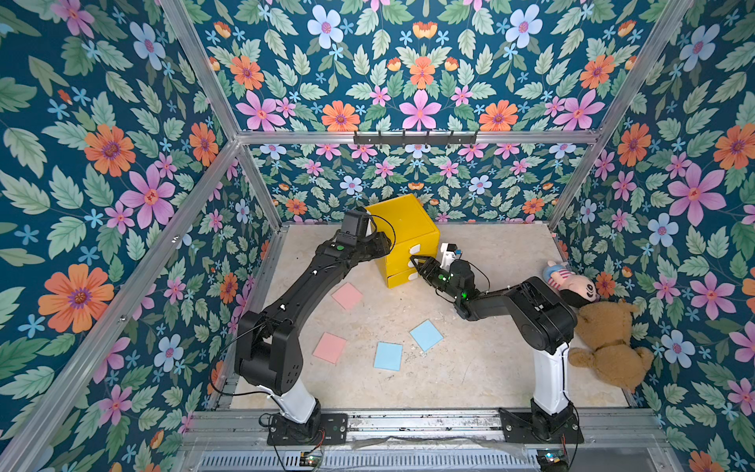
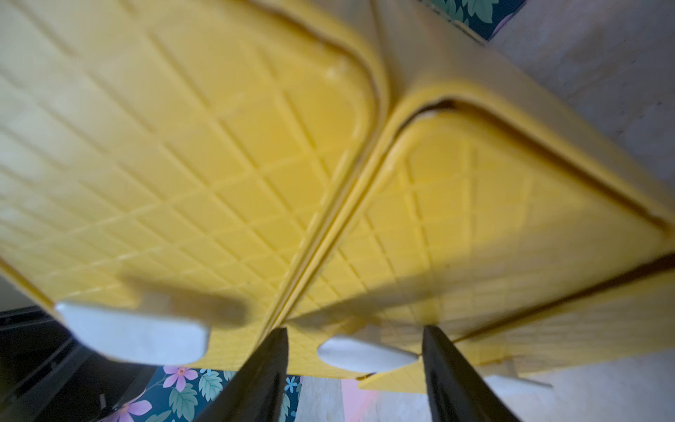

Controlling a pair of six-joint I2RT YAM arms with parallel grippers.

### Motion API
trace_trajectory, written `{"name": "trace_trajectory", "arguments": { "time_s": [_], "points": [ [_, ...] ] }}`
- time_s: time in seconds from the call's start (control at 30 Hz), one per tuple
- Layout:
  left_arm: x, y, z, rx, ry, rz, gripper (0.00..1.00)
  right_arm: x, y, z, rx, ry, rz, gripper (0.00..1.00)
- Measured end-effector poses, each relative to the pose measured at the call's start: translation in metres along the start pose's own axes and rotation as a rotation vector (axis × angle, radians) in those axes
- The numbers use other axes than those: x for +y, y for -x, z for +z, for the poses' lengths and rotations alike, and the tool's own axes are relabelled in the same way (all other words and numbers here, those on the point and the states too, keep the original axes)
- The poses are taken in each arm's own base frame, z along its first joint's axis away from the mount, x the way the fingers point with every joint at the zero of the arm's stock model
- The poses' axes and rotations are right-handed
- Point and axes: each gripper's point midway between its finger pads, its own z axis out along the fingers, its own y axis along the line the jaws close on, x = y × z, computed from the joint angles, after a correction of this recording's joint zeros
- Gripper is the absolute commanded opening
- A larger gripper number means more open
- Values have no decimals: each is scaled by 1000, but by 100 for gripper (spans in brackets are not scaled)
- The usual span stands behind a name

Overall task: Please put the sticky notes in the drawer by color
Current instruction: Open the drawer in the storage box.

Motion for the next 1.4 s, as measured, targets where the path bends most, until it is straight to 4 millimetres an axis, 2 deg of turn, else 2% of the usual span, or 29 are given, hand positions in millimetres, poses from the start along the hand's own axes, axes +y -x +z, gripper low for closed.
{"name": "trace_trajectory", "arguments": {
  "time_s": [0.4,0.63,0.7,0.9,0.97,1.1,1.17,1.4],
  "points": [
    [0,0,0,-2,0,0,55,-5,1,8,14,-50,27,57],
    [0,1,0,-1,0,0,55,-5,-3,11,26,-41,43,46],
    [0,1,-1,-1,1,0,55,-5,-2,11,25,-41,47,40],
    [-1,1,-2,5,3,2,55,-3,-2,12,28,-33,64,38],
    [0,0,-2,9,5,2,55,-3,-2,12,26,-33,62,38],
    [-1,0,-1,12,4,2,55,-5,-2,11,24,-38,59,59],
    [-1,0,-1,12,3,2,55,-8,-2,10,27,-46,60,65],
    [-1,0,-1,12,3,2,55,-12,2,17,43,-11,72,60]
  ]
}}
